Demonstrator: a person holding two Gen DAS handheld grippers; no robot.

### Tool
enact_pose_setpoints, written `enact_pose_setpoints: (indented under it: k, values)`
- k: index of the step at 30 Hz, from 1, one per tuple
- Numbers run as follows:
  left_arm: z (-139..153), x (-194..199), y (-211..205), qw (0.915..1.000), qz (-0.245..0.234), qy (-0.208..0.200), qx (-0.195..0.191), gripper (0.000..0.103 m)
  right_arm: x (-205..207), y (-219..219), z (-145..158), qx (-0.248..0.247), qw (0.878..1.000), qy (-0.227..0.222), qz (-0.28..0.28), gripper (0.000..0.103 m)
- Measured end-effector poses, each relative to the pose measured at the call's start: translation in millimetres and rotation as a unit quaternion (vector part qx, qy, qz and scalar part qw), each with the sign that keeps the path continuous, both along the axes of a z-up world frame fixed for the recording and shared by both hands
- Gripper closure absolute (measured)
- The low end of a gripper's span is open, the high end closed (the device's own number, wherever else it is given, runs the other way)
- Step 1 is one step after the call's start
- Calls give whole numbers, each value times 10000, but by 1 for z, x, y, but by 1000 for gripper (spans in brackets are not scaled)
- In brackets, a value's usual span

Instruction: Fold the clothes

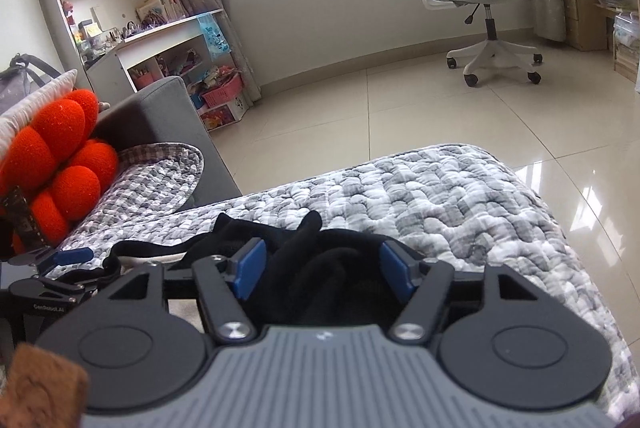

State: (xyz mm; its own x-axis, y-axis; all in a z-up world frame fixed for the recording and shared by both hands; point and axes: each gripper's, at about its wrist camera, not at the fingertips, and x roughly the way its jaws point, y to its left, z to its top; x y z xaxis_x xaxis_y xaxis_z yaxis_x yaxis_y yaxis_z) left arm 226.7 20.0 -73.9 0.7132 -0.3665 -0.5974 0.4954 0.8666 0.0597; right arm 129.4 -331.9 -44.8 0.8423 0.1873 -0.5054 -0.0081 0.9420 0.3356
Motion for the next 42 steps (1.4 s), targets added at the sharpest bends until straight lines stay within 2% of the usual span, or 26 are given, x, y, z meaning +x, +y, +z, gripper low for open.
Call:
enact_pose_setpoints:
  k: [3,8,12,16,20,23,27,30,33,36,40,42]
  values:
    - [0,0,0,10000,-1,3,-12,0,-8,-11,2,13,10000,-48,-41,31]
    - [-1,-1,0,10000,2,-11,0,0,-19,-24,13,-344,9993,-26,-163,31]
    - [1,-2,-2,10000,53,17,49,0,-28,-32,23,-404,9990,-72,-202,30]
    - [9,-4,-10,9982,483,202,280,0,-40,-37,26,-518,9985,-66,-135,30]
    - [19,-14,-22,9927,942,-144,743,0,-54,-45,19,-675,9976,24,-138,30]
    - [26,-21,-27,9886,1085,-415,959,0,-63,-53,9,-649,9977,136,-146,31]
    - [35,-15,-15,9920,1019,-46,741,1,-65,-63,4,-507,9985,182,-103,32]
    - [35,-10,-4,9910,1035,63,850,1,-60,-63,6,-493,9987,139,-44,32]
    - [38,-11,16,9924,933,177,779,1,-50,-56,10,-597,9980,83,189,32]
    - [40,-12,34,9938,815,319,685,8,-36,-47,11,-739,9964,65,421,34]
    - [32,-4,52,9918,876,851,378,36,-15,-36,7,-853,9944,138,613,40]
    - [27,0,61,9897,927,1078,179,37,-4,-33,4,-816,9940,212,693,44]
